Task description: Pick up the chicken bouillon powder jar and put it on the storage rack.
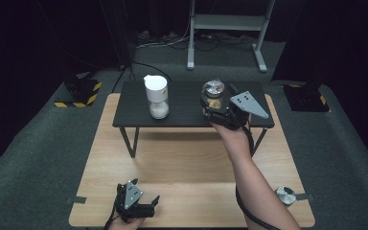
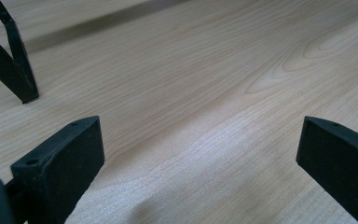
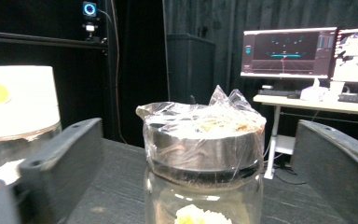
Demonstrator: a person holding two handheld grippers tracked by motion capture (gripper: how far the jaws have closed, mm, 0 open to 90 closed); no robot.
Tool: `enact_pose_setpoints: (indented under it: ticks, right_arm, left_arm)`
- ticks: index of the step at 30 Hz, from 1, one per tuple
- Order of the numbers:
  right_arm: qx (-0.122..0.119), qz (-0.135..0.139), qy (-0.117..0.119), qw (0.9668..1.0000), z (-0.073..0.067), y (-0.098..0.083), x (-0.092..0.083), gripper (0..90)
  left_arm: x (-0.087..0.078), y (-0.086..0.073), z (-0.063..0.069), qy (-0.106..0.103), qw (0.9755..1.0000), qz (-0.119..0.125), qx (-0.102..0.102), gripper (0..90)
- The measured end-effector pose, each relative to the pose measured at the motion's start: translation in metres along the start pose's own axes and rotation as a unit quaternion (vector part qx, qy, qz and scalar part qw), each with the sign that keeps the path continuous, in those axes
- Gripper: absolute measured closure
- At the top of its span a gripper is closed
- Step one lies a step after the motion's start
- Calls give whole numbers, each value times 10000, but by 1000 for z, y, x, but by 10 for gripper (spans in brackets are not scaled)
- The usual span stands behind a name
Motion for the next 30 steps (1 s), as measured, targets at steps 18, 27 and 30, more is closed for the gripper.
enact_pose_setpoints:
  ticks: [18,27,30]
  right_arm:
    - [-169,-5,51,9998,-11,-5,-31,0]
    - [-259,-1,69,9996,-18,-11,-48,0]
    - [-274,3,83,9996,-19,-12,-52,0]
  left_arm:
    - [1,0,1,58,9999,-38,93,10]
    - [1,0,1,67,9999,-65,95,9]
    - [1,0,1,69,9999,-64,92,10]
Point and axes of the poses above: each handheld gripper's, and its own axes: x roughly forward along the jaws, y roughly out of its top, z roughly to its right, the point moved 7 cm from there along x, roughly forward along the jaws, and after that the axes turned 12 degrees about -z, right-handed, at the moved point
